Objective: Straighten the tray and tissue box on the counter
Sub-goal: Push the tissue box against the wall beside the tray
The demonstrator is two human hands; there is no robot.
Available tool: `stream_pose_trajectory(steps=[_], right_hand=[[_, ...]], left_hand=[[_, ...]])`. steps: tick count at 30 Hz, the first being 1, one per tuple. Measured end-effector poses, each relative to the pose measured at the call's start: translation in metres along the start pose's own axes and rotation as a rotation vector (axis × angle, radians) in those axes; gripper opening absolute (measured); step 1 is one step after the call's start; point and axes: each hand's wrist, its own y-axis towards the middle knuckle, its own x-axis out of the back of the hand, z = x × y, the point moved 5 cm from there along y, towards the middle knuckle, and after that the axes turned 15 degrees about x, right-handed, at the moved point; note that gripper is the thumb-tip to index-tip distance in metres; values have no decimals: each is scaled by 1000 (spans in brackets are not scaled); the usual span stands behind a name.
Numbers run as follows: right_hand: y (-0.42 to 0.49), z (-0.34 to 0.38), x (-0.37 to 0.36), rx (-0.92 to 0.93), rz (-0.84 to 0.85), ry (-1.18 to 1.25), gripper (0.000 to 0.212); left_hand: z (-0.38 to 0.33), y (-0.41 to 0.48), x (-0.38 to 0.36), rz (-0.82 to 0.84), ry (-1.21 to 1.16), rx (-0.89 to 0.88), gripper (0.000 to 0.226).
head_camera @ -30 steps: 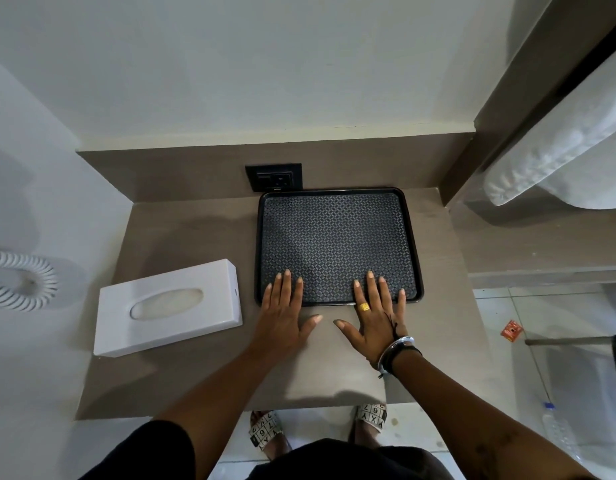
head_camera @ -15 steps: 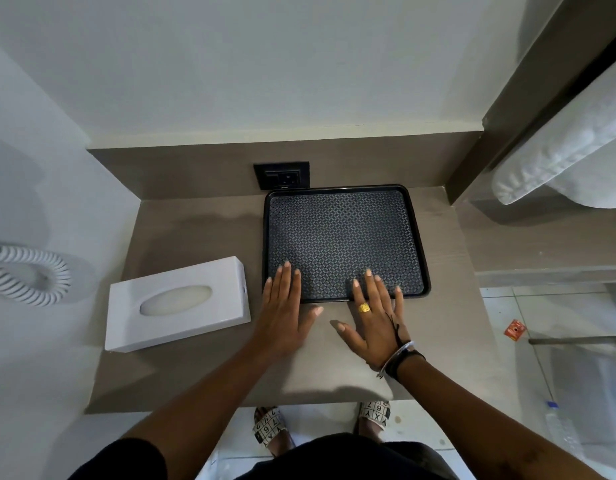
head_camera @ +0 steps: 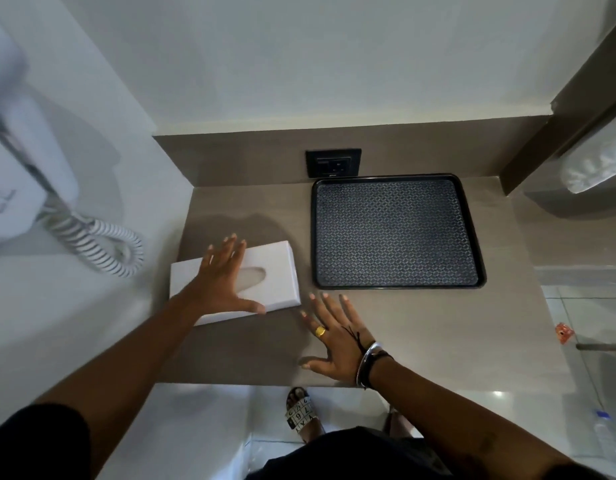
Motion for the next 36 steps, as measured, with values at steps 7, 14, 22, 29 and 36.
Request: stream_pose_trajectory(steps=[7,14,22,29,36], right_hand=[[14,3,-9,-96,52,-42,100],[14,5,-7,-103,81,-73,99],[16,4,-10,-112,90,-57,99],[17,4,-10,-105,83,-64,97],[18,4,-8,-96,70,-59,96]], left_hand=[[48,0,-11,47,106,-45,158],[45,-1,-7,-83,34,-30,144],[48,-1,19,-182,-168,249,136],[47,9,9,-248,-464,694,133],[58,35,16,-281,-533,922,133]])
